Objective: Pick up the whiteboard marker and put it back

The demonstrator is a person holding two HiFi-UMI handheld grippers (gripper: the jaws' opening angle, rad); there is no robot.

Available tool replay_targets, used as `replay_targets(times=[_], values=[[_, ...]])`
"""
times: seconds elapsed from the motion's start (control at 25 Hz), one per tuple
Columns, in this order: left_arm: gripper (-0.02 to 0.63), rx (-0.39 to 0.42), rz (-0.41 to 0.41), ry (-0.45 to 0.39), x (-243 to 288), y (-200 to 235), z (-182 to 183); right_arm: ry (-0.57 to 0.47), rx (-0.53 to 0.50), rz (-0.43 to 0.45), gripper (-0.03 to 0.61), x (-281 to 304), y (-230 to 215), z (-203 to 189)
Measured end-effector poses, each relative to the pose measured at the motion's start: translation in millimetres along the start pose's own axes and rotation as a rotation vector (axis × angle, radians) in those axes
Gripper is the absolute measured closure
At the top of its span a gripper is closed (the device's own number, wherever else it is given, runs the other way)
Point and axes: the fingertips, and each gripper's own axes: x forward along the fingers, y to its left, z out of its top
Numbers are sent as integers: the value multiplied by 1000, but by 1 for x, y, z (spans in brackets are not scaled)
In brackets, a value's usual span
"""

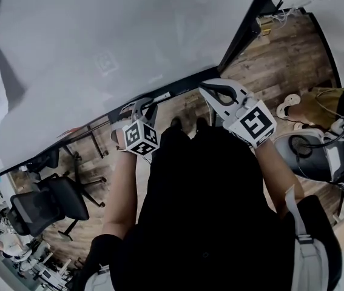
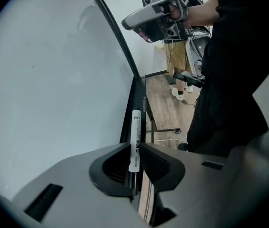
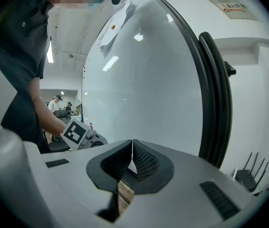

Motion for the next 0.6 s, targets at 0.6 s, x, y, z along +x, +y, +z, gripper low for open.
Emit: replay_targets(times=[0.6], values=[[537, -18, -35, -1, 6, 0, -5, 0, -5, -17, 558, -1, 0, -6]])
